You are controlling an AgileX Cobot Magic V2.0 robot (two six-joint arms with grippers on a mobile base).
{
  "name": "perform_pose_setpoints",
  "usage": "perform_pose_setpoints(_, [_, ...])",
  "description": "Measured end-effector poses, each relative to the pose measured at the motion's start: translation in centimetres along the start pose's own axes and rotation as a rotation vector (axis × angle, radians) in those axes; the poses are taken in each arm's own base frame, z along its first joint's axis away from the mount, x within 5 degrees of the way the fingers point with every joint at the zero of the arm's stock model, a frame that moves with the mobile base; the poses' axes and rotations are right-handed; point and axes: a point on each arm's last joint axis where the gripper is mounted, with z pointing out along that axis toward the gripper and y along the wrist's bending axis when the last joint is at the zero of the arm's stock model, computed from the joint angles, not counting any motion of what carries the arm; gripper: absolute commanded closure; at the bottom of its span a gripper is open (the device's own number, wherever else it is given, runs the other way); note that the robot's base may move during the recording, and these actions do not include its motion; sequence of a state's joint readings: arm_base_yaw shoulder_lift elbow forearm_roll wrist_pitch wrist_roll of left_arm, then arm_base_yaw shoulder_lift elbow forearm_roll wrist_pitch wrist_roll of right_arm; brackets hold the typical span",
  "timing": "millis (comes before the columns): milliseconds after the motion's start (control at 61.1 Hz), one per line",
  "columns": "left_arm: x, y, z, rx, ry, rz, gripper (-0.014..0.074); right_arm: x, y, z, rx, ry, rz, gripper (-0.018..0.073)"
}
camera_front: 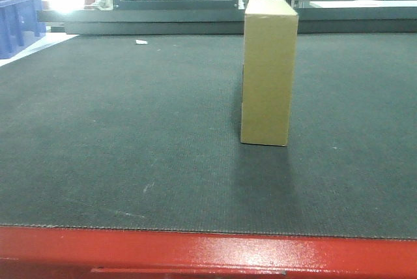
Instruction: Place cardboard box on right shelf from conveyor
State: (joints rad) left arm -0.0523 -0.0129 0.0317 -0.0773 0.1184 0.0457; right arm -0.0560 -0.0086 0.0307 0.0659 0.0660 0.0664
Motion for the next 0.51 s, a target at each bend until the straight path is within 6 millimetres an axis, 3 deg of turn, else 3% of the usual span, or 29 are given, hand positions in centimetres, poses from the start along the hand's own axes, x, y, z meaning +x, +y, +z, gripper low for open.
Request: perform_pose_setpoints(507, [0.00, 0.00, 0.00, 0.000, 0.000, 0.000, 0.0712, 0.00, 0.00, 0.00, 0.000, 0.000, 0.000, 0.0494])
